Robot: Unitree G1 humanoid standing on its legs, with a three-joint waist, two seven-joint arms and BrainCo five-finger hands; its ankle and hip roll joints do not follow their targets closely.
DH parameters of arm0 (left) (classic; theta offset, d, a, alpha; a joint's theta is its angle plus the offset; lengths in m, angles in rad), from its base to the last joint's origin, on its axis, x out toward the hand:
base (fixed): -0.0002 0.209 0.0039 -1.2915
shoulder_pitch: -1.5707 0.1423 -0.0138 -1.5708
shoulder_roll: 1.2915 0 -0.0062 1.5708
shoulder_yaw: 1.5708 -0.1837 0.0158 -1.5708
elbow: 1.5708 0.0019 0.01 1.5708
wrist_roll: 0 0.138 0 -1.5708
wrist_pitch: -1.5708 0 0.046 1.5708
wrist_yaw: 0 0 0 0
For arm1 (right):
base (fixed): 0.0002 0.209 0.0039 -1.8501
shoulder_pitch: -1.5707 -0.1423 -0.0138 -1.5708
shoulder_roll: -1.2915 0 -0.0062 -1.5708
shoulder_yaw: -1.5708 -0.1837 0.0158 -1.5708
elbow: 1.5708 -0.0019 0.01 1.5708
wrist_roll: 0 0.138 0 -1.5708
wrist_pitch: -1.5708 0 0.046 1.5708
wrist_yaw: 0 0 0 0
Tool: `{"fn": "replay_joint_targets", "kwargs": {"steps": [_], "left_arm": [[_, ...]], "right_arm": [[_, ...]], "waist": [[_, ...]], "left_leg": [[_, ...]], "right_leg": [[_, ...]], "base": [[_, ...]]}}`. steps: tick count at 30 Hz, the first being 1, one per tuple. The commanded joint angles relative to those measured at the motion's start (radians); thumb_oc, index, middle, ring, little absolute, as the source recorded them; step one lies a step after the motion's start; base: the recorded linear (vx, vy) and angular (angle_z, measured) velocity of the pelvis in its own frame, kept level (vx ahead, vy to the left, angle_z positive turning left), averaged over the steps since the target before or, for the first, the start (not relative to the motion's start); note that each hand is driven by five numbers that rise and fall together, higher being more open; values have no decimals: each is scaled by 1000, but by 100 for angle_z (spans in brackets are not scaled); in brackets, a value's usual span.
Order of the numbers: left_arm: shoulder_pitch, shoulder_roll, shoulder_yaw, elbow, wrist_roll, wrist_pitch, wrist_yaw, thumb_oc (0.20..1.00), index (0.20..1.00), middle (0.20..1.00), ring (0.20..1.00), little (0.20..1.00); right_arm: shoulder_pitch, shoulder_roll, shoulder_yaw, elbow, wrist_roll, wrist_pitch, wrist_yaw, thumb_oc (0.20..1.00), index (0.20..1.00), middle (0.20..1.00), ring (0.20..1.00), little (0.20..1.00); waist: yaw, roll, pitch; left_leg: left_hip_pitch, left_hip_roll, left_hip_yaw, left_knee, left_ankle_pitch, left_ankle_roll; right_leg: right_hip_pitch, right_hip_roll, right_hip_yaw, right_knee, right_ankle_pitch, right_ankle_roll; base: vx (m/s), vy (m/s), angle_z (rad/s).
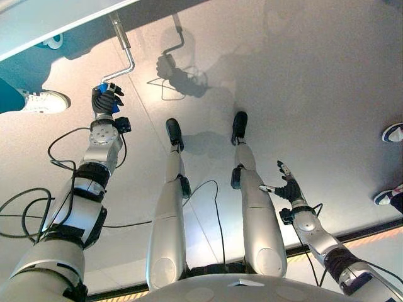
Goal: Raise the hospital bed
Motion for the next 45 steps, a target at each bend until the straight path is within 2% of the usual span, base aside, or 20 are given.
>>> {"fn": "replay_joint_targets", "kwargs": {"steps": [1, 8, 9, 14, 24, 45], "left_arm": [[-33, 36, 32, 63, 66, 1, 10, 200, 200, 200, 200, 200], [-33, 36, 32, 63, 66, 1, 10, 200, 200, 200, 200, 200], [-76, 8, 25, 124, 96, 14, 13, 200, 200, 200, 200, 200], [-125, -48, 10, 148, 119, 22, 24, 200, 200, 200, 200, 200], [-180, -90, -2, 150, 118, 17, 39, 200, 200, 200, 200, 200], [-249, -79, -35, 170, 128, 20, 48, 200, 200, 200, 200, 200]], "right_arm": [[16, 12, 51, -6, 11, -13, 7, 1000, 1000, 1000, 1000, 1000], [16, 12, 51, -6, 11, -13, 7, 1000, 1000, 1000, 1000, 1000], [2, 16, 78, -10, 16, -22, 12, 1000, 1000, 1000, 1000, 1000], [-8, 23, 101, -10, 26, -27, 21, 1000, 1000, 1000, 1000, 1000], [-8, 21, 108, -19, 30, -30, 21, 1000, 1000, 1000, 1000, 1000], [22, 4, 117, -37, 38, -50, 22, 1000, 1000, 1000, 1000, 1000]], "waist": [[-3, -79, -5], [-3, -79, -5], [-30, -99, -5], [-62, -116, -5], [-91, -134, -5], [-111, -130, -5]], "left_leg": [[55, -1, 73, 35, -43, -36], [55, -1, 73, 35, -43, -36], [57, 9, 93, 28, -42, -36], [79, 17, 114, 19, -43, -37], [97, 25, 134, 15, -43, -41], [75, 31, 145, 15, -39, -45]], "right_leg": [[-24, -34, 75, 108, -40, 87], [-25, -34, 75, 108, -40, 87], [-47, -20, 99, 109, -31, 87], [-57, 3, 123, 110, -23, 83], [-58, 16, 141, 101, -12, 81], [-95, 30, 159, 98, -5, 77]], "base": [[0, 0, 0], [-1, 0, -3], [-12, -15, -9], [-20, -17, -23], [-7, -10, -4], [0, -2, -1]]}}
